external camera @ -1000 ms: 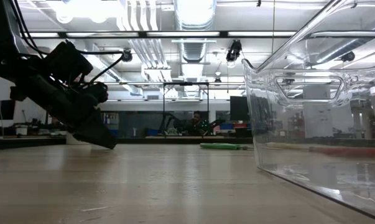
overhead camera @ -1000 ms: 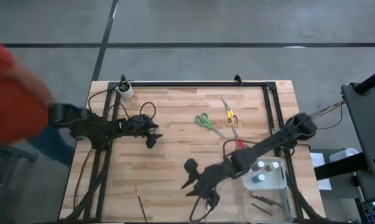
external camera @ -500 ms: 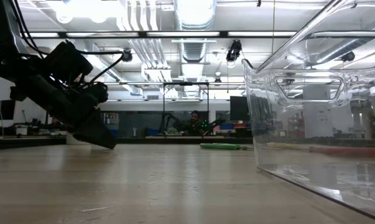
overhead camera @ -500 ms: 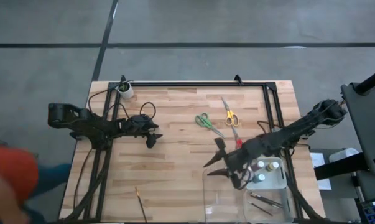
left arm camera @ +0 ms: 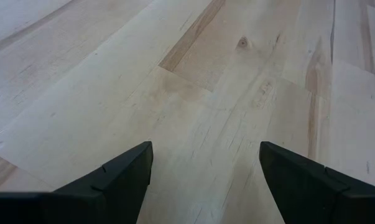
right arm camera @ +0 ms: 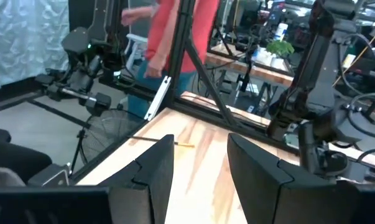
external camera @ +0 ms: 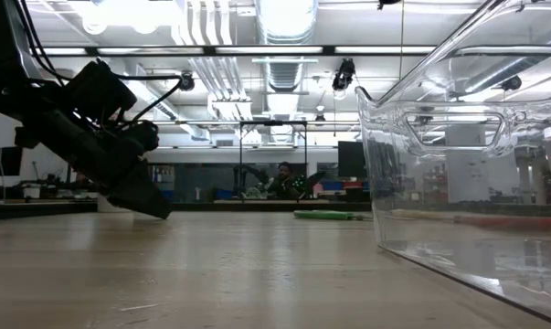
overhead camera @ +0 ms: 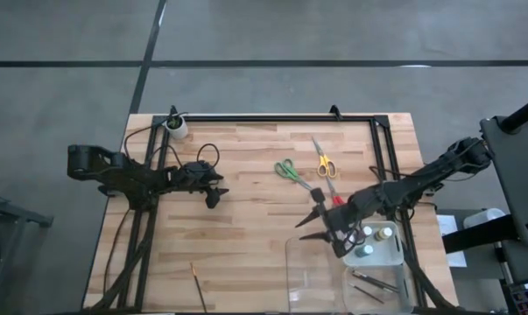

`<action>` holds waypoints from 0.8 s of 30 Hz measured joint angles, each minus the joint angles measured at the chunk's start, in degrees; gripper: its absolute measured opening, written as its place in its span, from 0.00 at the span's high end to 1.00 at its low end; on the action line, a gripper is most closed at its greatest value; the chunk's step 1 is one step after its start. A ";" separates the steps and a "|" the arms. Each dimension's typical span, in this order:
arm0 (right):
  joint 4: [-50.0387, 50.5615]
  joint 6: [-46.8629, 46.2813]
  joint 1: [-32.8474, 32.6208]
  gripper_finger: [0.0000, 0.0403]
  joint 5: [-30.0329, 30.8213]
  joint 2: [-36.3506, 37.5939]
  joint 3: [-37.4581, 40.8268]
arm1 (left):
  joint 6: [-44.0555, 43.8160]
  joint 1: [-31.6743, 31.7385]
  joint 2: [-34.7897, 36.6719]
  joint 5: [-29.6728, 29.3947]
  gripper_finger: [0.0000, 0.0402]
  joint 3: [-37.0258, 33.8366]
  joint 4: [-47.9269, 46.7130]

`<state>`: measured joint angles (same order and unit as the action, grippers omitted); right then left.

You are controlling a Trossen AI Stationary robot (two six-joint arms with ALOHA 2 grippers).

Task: Pick & Place Paint Supplies
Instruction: Put the gold paintbrush into the right transparent bin

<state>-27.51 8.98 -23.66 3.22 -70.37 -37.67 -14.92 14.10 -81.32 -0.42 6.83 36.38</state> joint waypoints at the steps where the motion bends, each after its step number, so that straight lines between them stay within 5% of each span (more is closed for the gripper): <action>1: 0.16 -0.03 0.00 0.64 -0.02 -0.25 -0.15 | 0.00 0.00 0.00 0.00 0.24 0.00 -0.02; 24: 0.46 0.00 -0.03 0.64 -0.13 -1.01 -1.11 | 0.00 0.01 0.00 0.01 0.24 0.00 -0.01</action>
<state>-27.05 8.97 -23.69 3.09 -71.37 -38.79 -14.92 14.11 -81.32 -0.41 6.83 36.37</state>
